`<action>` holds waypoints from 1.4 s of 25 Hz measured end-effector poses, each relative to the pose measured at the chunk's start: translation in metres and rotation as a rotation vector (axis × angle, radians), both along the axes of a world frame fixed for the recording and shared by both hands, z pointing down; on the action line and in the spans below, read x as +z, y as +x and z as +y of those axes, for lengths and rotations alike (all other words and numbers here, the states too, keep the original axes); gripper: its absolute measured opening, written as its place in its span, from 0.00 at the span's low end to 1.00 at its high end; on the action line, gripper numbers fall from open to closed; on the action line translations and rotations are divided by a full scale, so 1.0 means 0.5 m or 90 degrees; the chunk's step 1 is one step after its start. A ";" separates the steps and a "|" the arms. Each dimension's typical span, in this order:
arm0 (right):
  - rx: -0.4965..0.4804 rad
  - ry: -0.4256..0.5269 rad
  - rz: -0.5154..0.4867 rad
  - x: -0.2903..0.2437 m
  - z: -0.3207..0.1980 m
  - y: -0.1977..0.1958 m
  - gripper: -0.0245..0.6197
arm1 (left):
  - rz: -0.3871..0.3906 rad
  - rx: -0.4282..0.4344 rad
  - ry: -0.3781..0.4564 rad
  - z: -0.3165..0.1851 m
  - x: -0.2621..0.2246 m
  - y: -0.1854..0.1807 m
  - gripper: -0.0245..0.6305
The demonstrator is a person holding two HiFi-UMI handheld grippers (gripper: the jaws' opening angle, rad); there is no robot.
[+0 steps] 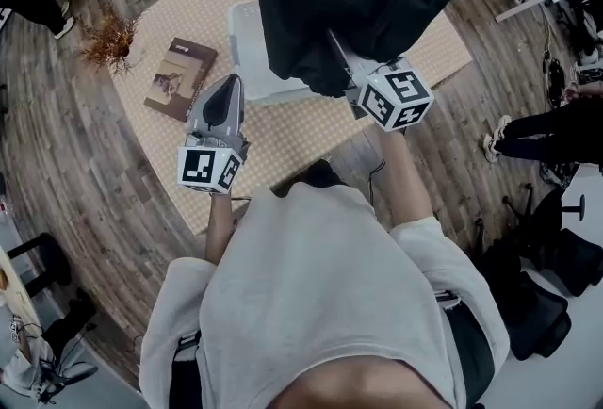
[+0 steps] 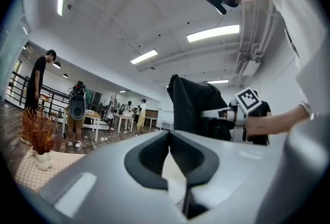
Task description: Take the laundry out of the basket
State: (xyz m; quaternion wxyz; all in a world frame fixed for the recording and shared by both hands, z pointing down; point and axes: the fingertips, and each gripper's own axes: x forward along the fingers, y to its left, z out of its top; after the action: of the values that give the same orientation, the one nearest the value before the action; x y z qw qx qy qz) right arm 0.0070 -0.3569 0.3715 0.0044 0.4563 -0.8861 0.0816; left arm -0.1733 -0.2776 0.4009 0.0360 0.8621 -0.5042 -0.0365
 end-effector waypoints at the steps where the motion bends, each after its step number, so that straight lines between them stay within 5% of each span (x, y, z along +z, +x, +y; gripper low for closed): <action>1: 0.002 0.008 -0.003 -0.010 0.016 0.002 0.26 | 0.000 0.003 0.002 0.006 -0.002 0.003 0.05; 14: -0.034 0.092 -0.017 -0.085 0.282 0.050 0.26 | -0.003 -0.025 0.022 0.187 -0.034 0.066 0.05; 26: -0.065 0.078 -0.044 -0.041 0.551 0.112 0.26 | -0.011 -0.030 0.023 0.434 -0.025 0.179 0.05; 35: -0.071 0.078 -0.038 -0.017 0.693 0.158 0.26 | -0.015 -0.030 0.038 0.528 -0.031 0.230 0.05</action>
State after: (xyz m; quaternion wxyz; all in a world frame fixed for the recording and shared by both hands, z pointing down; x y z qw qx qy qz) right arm 0.0862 -0.0106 0.3628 -0.0456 0.4032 -0.9131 0.0404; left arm -0.0586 -0.0138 0.3855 0.0038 0.8509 -0.5235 -0.0421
